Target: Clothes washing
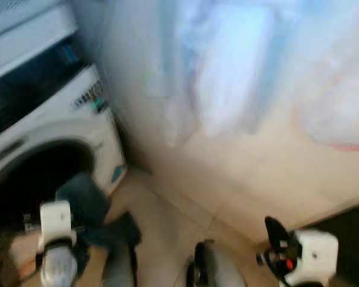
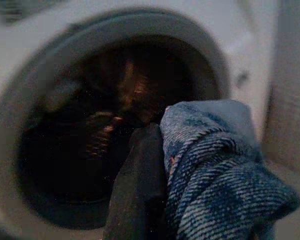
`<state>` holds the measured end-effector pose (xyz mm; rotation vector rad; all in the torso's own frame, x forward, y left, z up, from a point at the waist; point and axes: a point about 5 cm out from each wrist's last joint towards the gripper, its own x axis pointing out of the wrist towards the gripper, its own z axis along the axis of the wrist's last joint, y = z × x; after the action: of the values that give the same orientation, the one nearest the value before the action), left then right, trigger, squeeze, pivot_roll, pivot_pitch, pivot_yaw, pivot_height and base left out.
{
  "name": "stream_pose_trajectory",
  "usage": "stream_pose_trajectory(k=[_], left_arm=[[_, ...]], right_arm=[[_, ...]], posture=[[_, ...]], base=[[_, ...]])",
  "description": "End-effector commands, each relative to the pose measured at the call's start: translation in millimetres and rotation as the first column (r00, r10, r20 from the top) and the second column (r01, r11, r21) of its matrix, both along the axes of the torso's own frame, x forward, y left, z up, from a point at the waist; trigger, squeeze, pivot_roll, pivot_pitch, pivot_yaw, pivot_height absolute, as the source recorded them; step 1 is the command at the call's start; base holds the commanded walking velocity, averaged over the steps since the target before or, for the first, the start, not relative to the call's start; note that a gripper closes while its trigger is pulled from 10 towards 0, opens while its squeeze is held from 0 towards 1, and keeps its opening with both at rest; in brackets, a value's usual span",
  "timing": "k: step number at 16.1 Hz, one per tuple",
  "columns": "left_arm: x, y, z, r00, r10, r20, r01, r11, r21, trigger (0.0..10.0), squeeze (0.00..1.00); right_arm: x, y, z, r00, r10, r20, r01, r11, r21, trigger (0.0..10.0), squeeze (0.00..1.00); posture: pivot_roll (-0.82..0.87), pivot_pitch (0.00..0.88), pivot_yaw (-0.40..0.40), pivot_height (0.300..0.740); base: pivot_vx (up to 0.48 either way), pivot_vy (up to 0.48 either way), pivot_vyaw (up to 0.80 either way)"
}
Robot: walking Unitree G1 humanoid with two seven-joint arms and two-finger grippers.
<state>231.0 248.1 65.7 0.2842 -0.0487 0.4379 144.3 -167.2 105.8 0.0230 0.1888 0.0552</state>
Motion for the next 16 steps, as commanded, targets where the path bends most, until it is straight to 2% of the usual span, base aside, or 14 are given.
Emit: stream_pose_trajectory(k=[1, 6, 9, 14, 16], left_arm=[[-4.5, 4.5, 1.2, 1.000, 0.017, 0.005, -0.017, 1.000, 0.021, 10.0, 0.00], [-4.5, 4.8, -0.4, 1.000, 0.020, -0.009, -0.019, 1.000, 0.021, 10.0, 0.00], [-3.9, 11.8, 2.8, 0.999, 0.036, -0.002, -0.036, 0.999, 0.032, 10.0, 0.00], [-2.7, 18.1, 7.1, 0.999, 0.053, 0.009, -0.053, 0.998, 0.044, 10.0, 0.00], [-2.3, 17.9, 7.3, 0.999, 0.053, 0.010, -0.053, 0.998, 0.042, 10.0, 0.00]], right_arm=[[-2.7, -2.1, -1.6, 1.000, -0.010, -0.014, 0.010, 1.000, -0.002, 10.0, 0.00], [-2.7, -2.1, -1.4, 1.000, -0.009, -0.014, 0.009, 1.000, -0.001, 10.0, 0.00], [-2.2, -2.1, -1.9, 1.000, -0.008, -0.023, 0.008, 1.000, 0.002, 10.0, 0.00], [-1.4, -2.1, -2.1, 1.000, -0.004, -0.025, 0.004, 1.000, 0.004, 10.0, 0.00], [-1.0, -2.2, -1.0, 1.000, -0.005, -0.014, 0.005, 1.000, 0.000, 10.0, 0.00]], posture=[[-0.03, 0.247, -0.034, 0.629], [-0.03, 0.254, -0.039, 0.629], [-0.03, 0.259, -0.041, 0.629], [-0.02, 0.267, -0.042, 0.575], [-0.02, 0.268, -0.043, 0.570]], base=[[0.000, 0.000, 0.00], [0.000, 0.000, 0.00], [0.000, 0.000, 0.00], [0.000, 0.000, 0.00], [0.000, 0.000, 0.00]])
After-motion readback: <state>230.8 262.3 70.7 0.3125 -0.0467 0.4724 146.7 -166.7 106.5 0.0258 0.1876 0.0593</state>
